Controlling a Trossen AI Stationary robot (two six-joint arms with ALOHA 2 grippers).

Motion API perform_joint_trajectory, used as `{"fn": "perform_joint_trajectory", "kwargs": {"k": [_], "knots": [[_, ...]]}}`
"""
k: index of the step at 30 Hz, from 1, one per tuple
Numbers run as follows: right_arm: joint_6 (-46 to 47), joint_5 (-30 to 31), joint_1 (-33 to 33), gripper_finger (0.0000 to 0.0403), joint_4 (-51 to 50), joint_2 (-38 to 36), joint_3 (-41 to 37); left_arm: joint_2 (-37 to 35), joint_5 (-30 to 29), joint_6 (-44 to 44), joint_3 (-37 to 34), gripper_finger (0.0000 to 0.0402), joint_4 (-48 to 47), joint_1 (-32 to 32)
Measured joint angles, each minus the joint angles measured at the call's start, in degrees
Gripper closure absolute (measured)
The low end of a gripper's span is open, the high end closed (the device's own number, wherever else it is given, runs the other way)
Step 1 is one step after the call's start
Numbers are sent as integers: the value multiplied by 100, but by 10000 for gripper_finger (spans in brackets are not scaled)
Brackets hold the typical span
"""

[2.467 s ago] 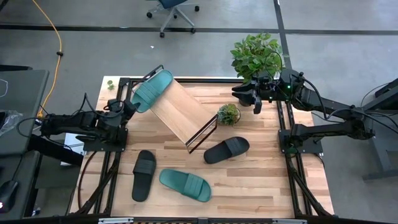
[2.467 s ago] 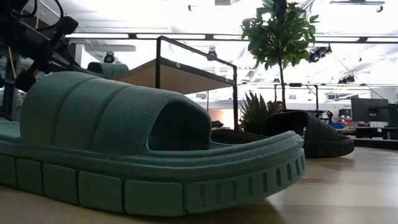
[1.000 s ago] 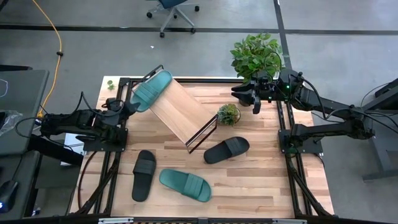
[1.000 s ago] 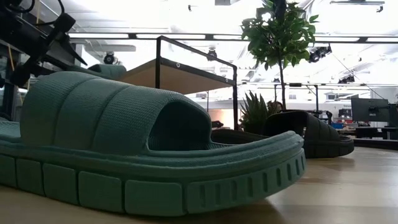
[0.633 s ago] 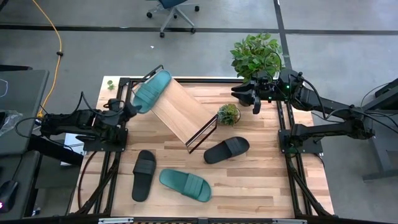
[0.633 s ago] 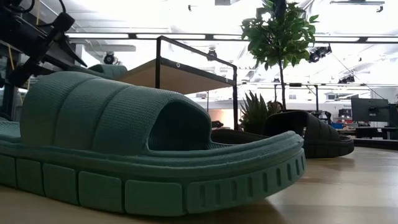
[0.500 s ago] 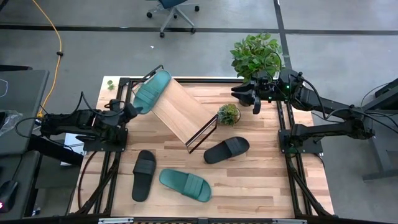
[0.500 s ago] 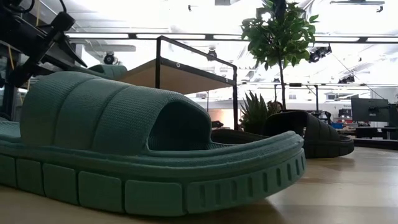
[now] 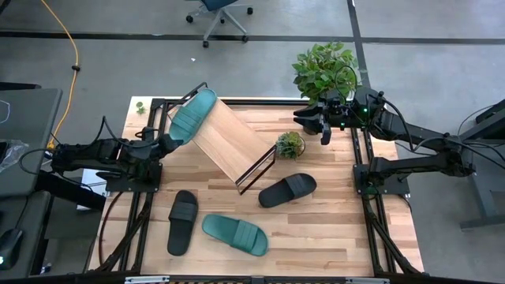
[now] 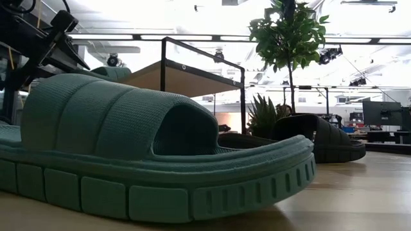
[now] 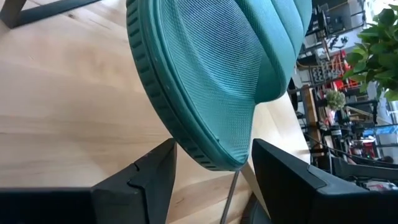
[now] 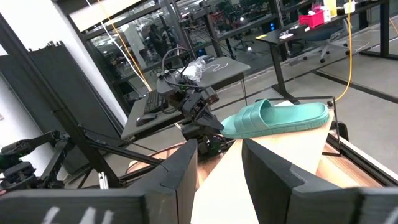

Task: Pick and place slippers onto the shelf
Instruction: Put the right green pair of slippers on the shelf

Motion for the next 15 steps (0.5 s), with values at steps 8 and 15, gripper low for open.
{"fn": "perform_joint_trajectory", "kwargs": {"k": [8, 15], "knots": [[0, 4, 0, 284, -2, 0, 0, 0, 400, 188, 0, 204, 58, -2], [0, 7, -2, 284, -2, 0, 0, 0, 718, 243, 0, 204, 192, -2]]}}
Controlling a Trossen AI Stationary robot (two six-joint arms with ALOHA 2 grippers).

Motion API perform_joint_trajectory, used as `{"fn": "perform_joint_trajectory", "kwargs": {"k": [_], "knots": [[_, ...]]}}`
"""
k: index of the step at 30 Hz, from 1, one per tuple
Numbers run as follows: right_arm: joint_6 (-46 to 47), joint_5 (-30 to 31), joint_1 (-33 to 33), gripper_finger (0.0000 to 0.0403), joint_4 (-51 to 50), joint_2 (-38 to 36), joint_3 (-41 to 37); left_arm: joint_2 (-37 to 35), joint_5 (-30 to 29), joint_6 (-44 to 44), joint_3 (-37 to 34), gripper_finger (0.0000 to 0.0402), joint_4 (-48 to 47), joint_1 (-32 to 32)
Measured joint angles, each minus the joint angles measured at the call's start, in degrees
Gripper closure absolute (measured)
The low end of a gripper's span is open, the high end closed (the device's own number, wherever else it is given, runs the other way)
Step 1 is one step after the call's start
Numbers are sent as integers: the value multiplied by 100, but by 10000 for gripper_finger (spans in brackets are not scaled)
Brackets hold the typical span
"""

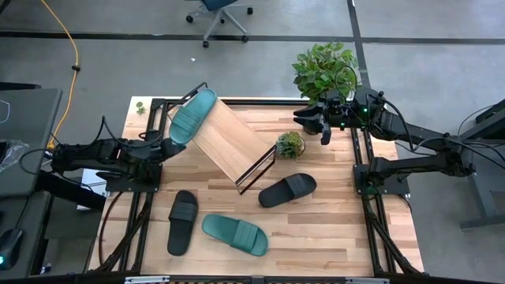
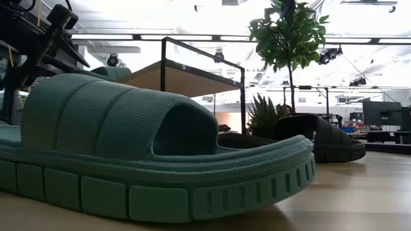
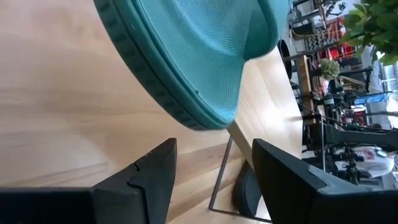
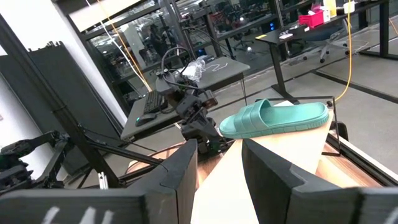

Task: Pick and place slippers onto the shelf
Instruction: Put the right green pair of slippers on the shelf

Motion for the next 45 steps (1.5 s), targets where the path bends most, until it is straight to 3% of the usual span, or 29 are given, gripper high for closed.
{"fn": "perform_joint_trajectory", "kwargs": {"k": [7, 18, 25, 45], "knots": [[15, 0, 0, 284, -2, 0, 0, 1, 49, 6, 0, 213, 55, 0], [9, 54, 0, 284, -2, 0, 0, 0, -67, -17, 0, 343, 41, 0], [15, 64, 0, 284, -2, 0, 0, 0, -167, -156, 0, 394, -102, 0], [7, 39, 0, 284, -7, 0, 0, 4, -1210, -188, -7, 401, -326, 2]]}}
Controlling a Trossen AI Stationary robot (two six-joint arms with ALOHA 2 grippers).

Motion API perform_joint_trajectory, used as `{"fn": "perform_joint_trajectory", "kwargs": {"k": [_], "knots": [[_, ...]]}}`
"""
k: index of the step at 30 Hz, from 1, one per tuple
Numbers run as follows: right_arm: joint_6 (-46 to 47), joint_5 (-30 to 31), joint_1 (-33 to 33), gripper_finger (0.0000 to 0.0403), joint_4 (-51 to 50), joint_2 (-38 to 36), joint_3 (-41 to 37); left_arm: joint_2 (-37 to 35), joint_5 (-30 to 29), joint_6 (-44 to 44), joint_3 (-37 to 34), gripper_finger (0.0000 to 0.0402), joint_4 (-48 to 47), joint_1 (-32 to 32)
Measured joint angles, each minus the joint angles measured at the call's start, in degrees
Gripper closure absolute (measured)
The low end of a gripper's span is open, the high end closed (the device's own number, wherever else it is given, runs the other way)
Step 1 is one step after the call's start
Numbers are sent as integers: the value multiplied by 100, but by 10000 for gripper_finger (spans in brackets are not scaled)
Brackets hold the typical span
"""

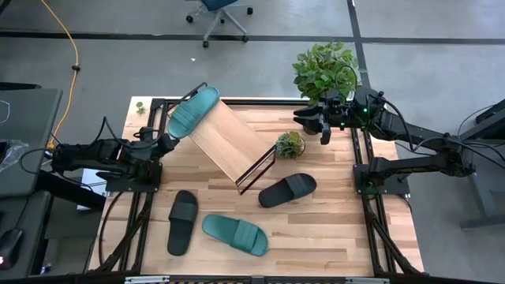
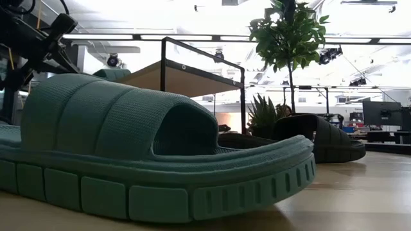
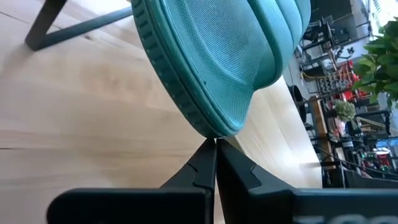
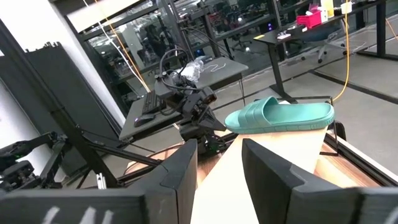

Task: Pick and place slippers onto the shelf
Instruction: Put the right green pair of slippers on the shelf

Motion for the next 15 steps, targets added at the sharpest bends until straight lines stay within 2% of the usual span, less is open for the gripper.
{"fn": "perform_joint_trajectory", "kwargs": {"k": [15], "knots": [[8, 2, 0, 284, -9, 0, 0, 0, -451, -19, 0, 399, 22, 2]]}}
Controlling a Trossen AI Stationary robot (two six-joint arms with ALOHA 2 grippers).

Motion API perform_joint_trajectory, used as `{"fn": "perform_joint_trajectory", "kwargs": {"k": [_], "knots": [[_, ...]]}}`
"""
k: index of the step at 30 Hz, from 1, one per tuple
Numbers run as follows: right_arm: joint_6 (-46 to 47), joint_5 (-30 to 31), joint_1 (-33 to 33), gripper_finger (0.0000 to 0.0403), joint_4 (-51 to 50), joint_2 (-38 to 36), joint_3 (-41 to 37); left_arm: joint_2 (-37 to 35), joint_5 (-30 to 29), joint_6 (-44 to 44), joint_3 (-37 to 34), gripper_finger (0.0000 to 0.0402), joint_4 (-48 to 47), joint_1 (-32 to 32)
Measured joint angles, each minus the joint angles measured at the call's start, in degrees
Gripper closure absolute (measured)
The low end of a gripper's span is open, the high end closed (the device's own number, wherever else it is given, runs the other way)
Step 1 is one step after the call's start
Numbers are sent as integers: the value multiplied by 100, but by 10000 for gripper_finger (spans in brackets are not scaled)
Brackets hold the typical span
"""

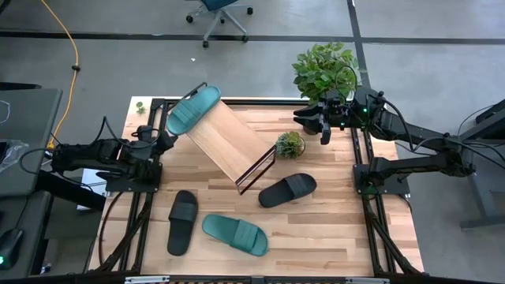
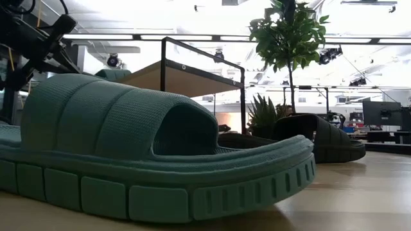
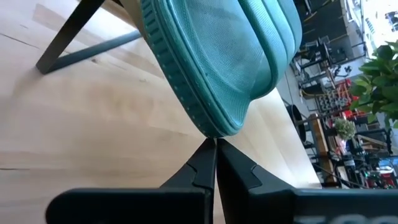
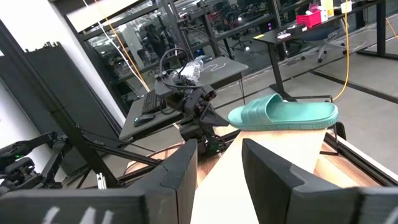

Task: Pick and place slippers onto the shelf
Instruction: Put the right green pair of slippers on the shelf

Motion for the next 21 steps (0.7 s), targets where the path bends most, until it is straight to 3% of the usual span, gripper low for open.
{"fn": "perform_joint_trajectory", "kwargs": {"k": [21], "knots": [[5, -4, 0, 284, -122, 0, 0, 0, -35, 52, 2, 399, -160, -1]]}}
